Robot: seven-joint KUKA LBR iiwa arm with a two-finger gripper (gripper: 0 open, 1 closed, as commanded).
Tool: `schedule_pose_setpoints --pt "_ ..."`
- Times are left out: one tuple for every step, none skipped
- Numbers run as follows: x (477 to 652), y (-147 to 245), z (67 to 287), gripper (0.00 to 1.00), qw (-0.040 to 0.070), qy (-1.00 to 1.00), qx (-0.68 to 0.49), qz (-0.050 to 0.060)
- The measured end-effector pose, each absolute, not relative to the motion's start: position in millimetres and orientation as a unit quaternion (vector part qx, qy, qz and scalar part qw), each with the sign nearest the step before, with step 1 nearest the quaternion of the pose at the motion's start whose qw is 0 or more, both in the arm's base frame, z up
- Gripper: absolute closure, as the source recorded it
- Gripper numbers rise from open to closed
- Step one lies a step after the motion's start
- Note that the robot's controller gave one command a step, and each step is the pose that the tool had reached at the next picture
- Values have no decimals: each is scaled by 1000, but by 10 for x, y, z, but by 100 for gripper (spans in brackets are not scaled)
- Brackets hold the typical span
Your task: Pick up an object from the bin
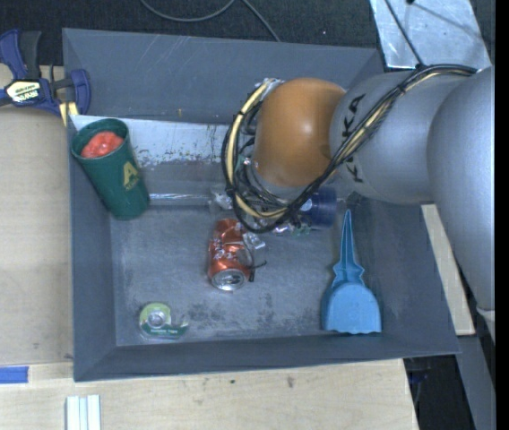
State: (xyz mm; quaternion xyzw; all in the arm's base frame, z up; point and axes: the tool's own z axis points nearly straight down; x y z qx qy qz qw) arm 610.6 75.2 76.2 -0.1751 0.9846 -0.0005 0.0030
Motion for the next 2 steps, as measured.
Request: schedule_pose_setpoints --pt "6305 866 750 100 0 913 -408 1" --pt "6307 867 754 100 1 913 -407 2"
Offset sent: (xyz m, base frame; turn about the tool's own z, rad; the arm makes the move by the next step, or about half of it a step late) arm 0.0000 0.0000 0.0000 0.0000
